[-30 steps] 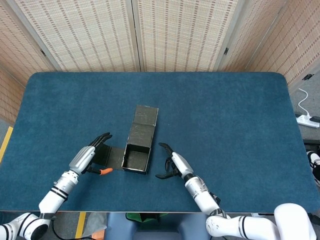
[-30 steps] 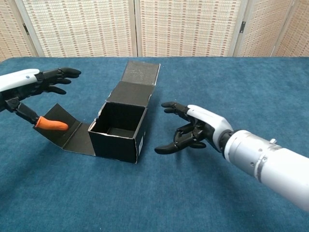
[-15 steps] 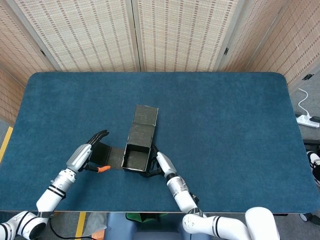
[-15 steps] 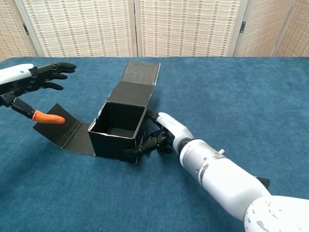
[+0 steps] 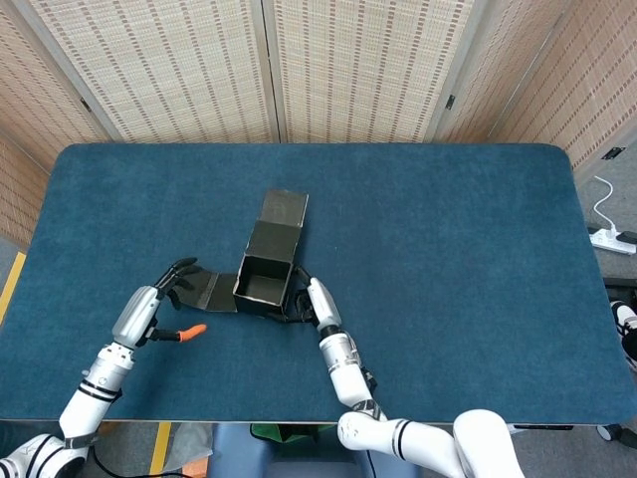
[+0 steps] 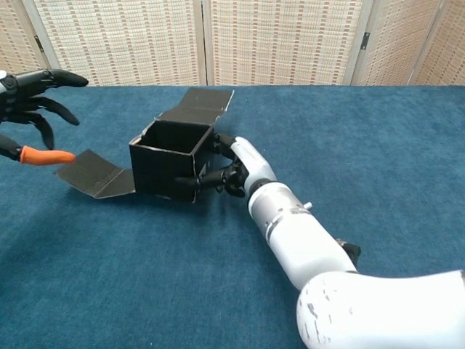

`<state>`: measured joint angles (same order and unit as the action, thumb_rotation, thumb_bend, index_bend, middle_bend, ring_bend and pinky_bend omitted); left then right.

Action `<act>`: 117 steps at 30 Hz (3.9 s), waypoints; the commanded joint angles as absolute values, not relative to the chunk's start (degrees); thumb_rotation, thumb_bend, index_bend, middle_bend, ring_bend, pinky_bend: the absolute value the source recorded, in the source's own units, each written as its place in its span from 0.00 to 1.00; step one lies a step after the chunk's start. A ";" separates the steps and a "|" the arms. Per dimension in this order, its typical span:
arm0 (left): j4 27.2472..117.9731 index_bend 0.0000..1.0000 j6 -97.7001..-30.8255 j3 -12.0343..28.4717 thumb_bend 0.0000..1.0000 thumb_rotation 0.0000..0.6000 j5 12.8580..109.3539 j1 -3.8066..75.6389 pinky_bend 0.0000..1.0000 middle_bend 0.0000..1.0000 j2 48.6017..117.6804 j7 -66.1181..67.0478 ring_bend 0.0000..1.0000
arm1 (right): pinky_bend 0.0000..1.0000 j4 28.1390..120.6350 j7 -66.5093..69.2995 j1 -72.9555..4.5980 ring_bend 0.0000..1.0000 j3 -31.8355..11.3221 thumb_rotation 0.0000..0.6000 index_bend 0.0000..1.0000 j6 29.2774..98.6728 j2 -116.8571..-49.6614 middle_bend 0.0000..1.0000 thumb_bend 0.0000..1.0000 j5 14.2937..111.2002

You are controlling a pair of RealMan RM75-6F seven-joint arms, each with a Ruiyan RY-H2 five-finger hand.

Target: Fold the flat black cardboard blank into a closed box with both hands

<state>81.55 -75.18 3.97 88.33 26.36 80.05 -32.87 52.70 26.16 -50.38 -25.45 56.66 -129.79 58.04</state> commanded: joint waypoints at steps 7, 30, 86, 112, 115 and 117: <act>80.23 0.53 -79.78 -2.82 0.22 1.00 103.82 27.55 0.86 0.55 78.02 -37.71 0.82 | 1.00 65.83 31.59 -50.03 0.79 -35.91 1.00 0.53 49.16 -120.71 0.63 0.24 53.41; 63.25 0.37 -80.73 6.06 0.34 1.00 95.32 30.05 0.87 0.41 92.05 -21.35 0.80 | 1.00 93.16 34.34 -36.59 0.79 -28.10 1.00 0.53 44.03 -102.27 0.61 0.24 55.22; 34.71 0.42 -88.77 -4.06 0.36 1.00 108.88 37.78 0.86 0.42 104.33 -19.68 0.80 | 1.00 68.08 30.89 -40.80 0.79 -15.08 1.00 0.53 48.16 -115.20 0.61 0.24 73.85; 31.55 0.64 -81.76 -8.85 0.36 1.00 107.30 38.37 0.85 0.62 105.97 -11.29 0.80 | 1.00 55.69 36.77 -40.98 0.79 -10.84 1.00 0.53 53.08 -121.43 0.61 0.24 80.95; 31.67 0.68 -82.48 -8.87 0.36 1.00 107.18 38.37 0.85 0.66 106.05 -11.49 0.80 | 1.00 55.67 36.58 -40.79 0.79 -10.90 1.00 0.53 53.39 -121.60 0.61 0.24 80.85; 31.28 0.70 -83.24 -9.00 0.36 1.00 107.29 38.36 0.85 0.69 106.26 -11.71 0.80 | 1.00 55.73 36.48 -40.70 0.79 -10.92 1.00 0.53 53.46 -121.70 0.61 0.24 80.75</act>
